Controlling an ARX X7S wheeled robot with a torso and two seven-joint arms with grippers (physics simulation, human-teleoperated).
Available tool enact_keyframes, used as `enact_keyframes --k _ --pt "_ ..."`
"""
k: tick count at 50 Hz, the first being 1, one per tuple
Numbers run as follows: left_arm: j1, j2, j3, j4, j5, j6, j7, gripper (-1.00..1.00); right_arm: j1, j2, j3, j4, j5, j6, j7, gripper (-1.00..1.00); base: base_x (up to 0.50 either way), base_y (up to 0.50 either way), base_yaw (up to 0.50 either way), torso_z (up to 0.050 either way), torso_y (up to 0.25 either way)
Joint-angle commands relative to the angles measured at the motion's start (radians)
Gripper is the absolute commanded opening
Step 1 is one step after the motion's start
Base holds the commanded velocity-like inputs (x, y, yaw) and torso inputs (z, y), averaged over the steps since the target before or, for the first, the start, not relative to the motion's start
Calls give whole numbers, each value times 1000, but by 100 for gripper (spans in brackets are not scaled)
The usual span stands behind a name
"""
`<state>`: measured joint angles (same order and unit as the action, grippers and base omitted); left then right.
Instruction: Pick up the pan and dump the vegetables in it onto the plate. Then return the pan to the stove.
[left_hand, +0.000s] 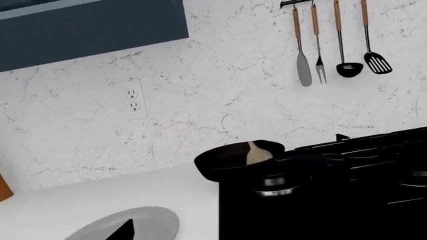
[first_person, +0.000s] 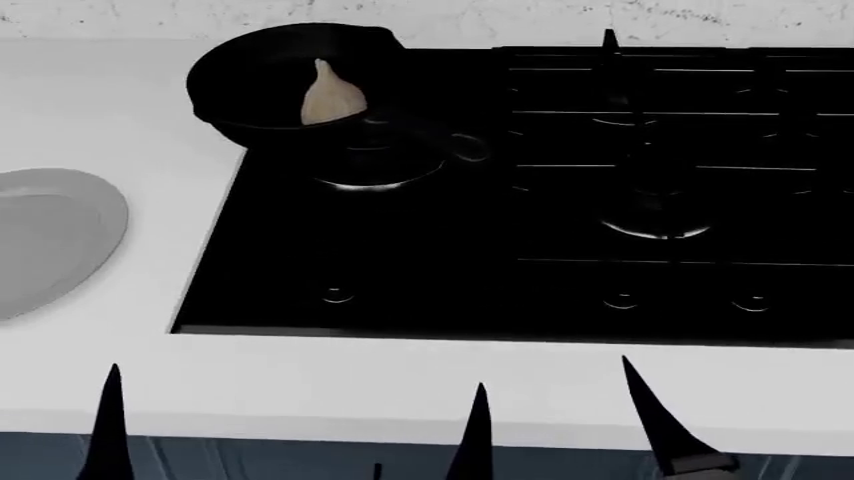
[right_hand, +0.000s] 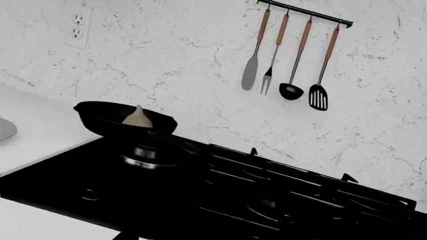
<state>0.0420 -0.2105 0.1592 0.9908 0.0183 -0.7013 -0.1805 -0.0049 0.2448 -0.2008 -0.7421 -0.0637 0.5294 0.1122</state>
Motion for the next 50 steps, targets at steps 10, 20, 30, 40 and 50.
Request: enact_keyframes --k 10,20,30,40,50 --pt "-191 -6 35 56 -60 -175 37 100 111 33 -48 -200 -72 229 -36 100 364 0 0 50 57" --pt "-263 -253 93 56 -425 -115 -326 100 186 36 -107 -286 -112 345 -54 100 423 0 0 50 57" --pt "-384 -503 280 55 -666 55 -660 100 201 3 -95 -303 -189 364 -135 100 432 0 0 50 56" --pt "-448 -613 426 55 -708 200 -790 100 224 -58 -106 -298 -305 372 -269 100 431 0 0 50 56" --pt "-563 -712 612 55 -729 321 -914 100 255 -82 -85 -280 -307 410 -319 100 429 0 0 50 56"
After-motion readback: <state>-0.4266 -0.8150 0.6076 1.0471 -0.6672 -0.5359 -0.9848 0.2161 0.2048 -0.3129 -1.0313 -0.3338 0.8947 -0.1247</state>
